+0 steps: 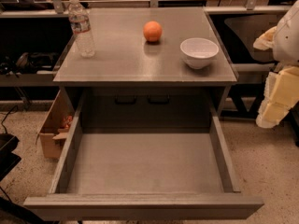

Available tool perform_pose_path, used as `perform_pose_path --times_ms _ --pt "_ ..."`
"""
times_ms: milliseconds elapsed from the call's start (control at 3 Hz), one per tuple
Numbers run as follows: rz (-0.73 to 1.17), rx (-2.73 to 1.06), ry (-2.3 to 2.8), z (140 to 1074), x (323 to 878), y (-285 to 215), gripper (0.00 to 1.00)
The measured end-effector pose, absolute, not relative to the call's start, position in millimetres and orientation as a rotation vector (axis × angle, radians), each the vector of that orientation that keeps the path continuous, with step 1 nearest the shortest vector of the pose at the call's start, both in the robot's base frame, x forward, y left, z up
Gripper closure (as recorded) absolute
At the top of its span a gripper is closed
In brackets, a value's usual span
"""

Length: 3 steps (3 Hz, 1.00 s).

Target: Place orange into top drawer

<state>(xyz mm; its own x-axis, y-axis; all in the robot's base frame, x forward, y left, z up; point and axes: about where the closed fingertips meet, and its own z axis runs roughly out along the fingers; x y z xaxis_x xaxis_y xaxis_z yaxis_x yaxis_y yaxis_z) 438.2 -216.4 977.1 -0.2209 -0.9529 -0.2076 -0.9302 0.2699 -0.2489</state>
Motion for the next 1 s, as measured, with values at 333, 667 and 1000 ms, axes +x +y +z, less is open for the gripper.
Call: perform_pose_path --times_ms 333,667,1000 --pt "-0.104 -1.719 2.226 977.7 439.0 -215.8 0.00" --pt "-0.064 -1.661 2.173 972.2 466.2 -204.7 0.00" --pt "0.025 -1.527 2.071 973.7 532.5 -175.6 0.00"
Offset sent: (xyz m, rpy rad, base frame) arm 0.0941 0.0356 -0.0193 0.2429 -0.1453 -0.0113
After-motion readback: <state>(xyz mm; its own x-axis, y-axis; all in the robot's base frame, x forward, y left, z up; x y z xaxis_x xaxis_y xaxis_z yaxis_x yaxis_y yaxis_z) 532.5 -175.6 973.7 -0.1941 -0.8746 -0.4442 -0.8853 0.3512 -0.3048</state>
